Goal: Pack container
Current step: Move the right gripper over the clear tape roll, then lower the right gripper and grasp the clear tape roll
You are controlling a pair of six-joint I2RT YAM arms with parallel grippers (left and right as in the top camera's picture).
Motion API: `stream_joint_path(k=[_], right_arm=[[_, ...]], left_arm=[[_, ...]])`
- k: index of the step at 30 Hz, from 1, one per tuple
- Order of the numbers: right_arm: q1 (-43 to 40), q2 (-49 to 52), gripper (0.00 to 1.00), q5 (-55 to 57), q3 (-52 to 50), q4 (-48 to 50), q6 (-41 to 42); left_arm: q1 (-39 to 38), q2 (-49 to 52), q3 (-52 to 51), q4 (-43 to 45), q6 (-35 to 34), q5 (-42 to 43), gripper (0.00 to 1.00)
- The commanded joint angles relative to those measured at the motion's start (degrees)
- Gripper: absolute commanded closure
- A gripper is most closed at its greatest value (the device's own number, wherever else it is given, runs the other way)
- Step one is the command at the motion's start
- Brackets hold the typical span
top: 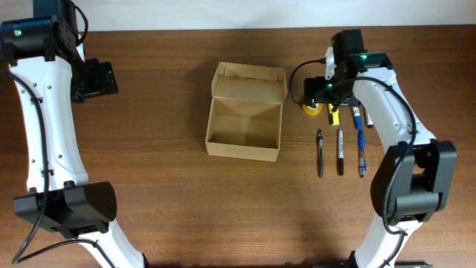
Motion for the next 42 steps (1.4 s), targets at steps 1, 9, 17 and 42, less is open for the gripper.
stream_joint_path(k=[1,9,17,42], right_arm=[[0.1,1.6,0.04,3.4,1.5,0.9,0.5],[0.5,4.7,0.08,-1.3,1.5,2.2,1.5],[0.9,7.3,0.12,-6.2,1.5,4.6,0.1],[1.0,11.1,0.12,-11.4,1.5,6.4,-2.6]], left_arm=[[0.2,-0.5,-0.4,-0.1,0.5,-0.4,0.00],[0.2,-0.5,-0.4,-0.1,0.5,-0.4,0.00],[0.2,-0.5,-0.4,-0.1,0.5,-0.4,0.00],[0.2,-0.5,-0.4,-0.1,0.5,-0.4,0.00]])
